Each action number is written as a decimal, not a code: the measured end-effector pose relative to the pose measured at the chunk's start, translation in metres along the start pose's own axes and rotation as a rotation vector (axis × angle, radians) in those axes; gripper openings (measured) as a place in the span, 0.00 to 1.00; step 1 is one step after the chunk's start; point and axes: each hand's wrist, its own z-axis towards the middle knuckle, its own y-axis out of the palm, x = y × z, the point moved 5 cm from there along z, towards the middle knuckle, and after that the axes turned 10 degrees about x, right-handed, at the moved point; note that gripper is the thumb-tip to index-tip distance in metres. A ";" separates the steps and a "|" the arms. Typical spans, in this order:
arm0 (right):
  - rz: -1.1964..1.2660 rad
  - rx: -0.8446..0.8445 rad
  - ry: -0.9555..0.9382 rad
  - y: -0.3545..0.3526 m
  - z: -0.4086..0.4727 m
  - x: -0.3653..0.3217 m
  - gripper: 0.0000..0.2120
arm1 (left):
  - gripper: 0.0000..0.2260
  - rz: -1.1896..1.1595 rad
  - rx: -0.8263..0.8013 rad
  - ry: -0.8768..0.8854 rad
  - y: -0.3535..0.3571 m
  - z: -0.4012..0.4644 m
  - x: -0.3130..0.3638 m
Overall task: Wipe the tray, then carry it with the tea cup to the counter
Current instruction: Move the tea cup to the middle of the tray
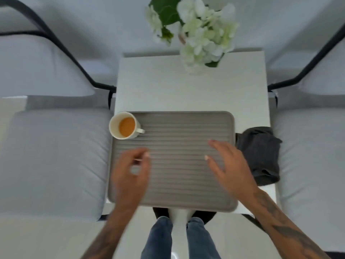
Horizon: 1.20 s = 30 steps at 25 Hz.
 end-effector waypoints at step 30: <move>0.160 -0.103 -0.034 0.166 0.091 -0.127 0.31 | 0.39 -0.138 -0.646 0.001 0.006 0.148 -0.124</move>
